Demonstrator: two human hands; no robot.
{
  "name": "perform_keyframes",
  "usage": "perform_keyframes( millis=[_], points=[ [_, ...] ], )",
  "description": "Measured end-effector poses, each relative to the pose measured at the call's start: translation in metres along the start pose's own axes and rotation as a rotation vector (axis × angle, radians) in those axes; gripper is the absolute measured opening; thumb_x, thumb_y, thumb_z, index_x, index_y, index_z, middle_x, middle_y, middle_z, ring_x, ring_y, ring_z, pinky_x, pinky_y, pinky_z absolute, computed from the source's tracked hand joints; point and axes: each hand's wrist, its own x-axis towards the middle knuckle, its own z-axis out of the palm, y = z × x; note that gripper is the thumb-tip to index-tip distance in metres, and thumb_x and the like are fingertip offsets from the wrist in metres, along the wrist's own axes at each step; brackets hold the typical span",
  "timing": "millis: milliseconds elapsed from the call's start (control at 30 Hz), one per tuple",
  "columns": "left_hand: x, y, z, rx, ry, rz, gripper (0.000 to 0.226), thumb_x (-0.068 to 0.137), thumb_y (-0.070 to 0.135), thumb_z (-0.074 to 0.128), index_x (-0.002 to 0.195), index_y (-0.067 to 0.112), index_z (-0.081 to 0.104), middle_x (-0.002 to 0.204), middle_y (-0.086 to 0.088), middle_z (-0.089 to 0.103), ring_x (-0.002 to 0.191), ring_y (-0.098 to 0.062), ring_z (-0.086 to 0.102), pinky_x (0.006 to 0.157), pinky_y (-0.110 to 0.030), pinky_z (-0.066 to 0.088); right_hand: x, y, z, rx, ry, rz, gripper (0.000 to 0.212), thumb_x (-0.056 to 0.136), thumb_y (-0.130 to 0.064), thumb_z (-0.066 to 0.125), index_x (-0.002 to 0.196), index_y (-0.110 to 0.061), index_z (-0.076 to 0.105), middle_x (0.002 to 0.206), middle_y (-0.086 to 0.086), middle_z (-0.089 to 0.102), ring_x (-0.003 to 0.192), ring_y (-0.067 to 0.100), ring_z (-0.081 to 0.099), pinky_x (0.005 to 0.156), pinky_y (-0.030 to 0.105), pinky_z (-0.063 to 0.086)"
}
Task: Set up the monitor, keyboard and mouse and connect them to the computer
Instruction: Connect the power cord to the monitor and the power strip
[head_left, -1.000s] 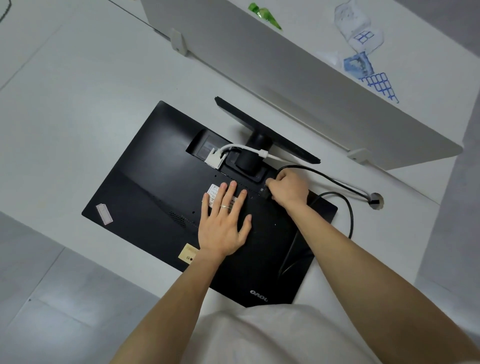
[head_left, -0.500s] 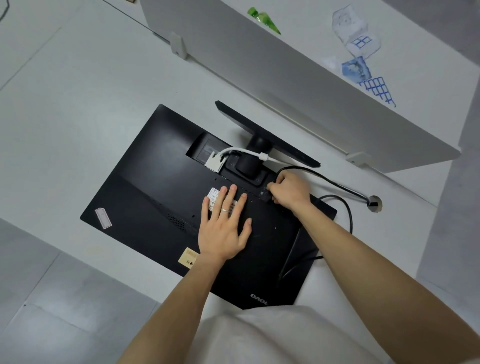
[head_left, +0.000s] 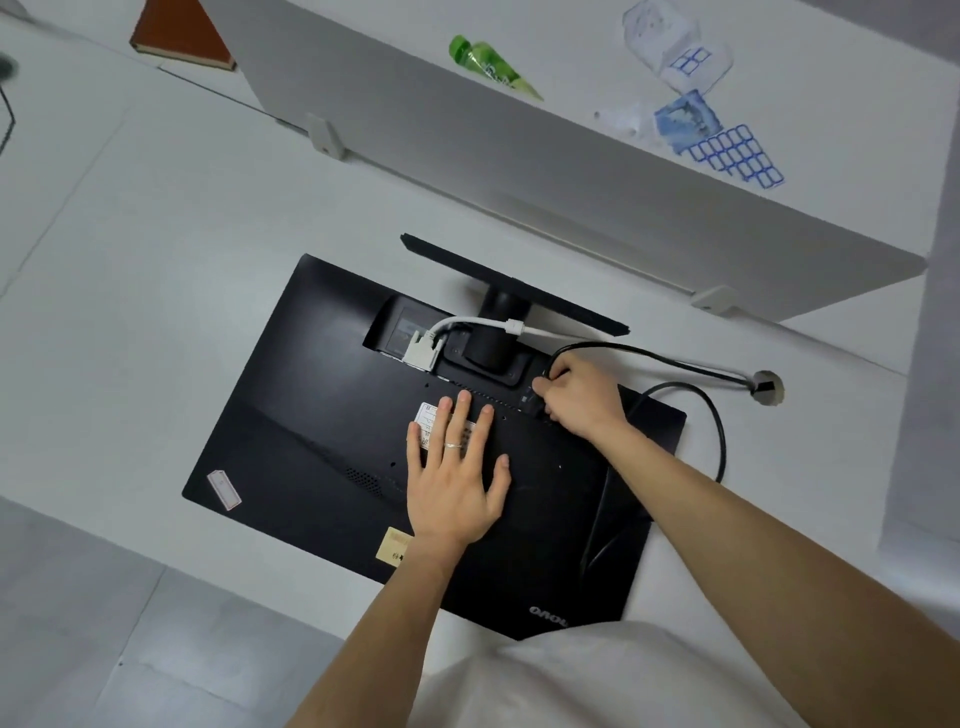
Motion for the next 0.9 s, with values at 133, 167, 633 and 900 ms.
perform_keyframes(
  millis=[133,167,633,900],
  points=[
    [0.001,-0.001,0.001,-0.001,-0.001,0.003,0.061,0.096,0.05,0.043,0.152,0.026,0.041,0.165,-0.003,0.023,0.153,-0.022,0.015,0.121,-0.056,0.015,0.008,0.001,0.003,0.178,0.012,0.086,0.017,0.074,-0.033,0.062,0.077,-0.018,0.056,0.067,0.003,0.072,0.075,0.025,0.071,0.079,0.048,0.059],
    [0.001,-0.002,0.0,0.003,0.0,0.004,0.061,0.096,0.05,0.043,0.152,0.026,0.04,0.165,-0.003,0.022,0.153,-0.022,0.015,0.121,-0.057,0.015,0.009,0.002,0.004,0.193,0.013,0.083,0.017,0.076,-0.031,0.062,0.078,-0.015,0.056,0.065,0.003,0.072,0.073,0.024,0.071,0.08,0.047,0.059],
    [0.001,-0.001,0.004,0.078,-0.046,0.002,0.064,0.096,0.051,0.036,0.155,0.026,0.03,0.166,-0.004,0.018,0.154,-0.023,0.011,0.122,-0.055,0.011,0.012,0.016,0.003,-0.019,-0.036,-0.113,0.021,0.087,-0.037,0.067,0.078,-0.025,0.053,0.077,0.0,0.07,0.083,0.022,0.064,0.076,0.033,0.051],
    [0.002,0.002,0.001,0.071,-0.054,-0.023,0.064,0.095,0.051,0.039,0.153,0.026,0.035,0.165,-0.004,0.021,0.154,-0.022,0.011,0.122,-0.055,0.011,0.012,0.005,0.004,-0.062,-0.071,0.046,0.028,0.082,-0.034,0.072,0.069,-0.009,0.07,0.069,0.005,0.069,0.072,0.023,0.067,0.058,0.027,0.048]
  ],
)
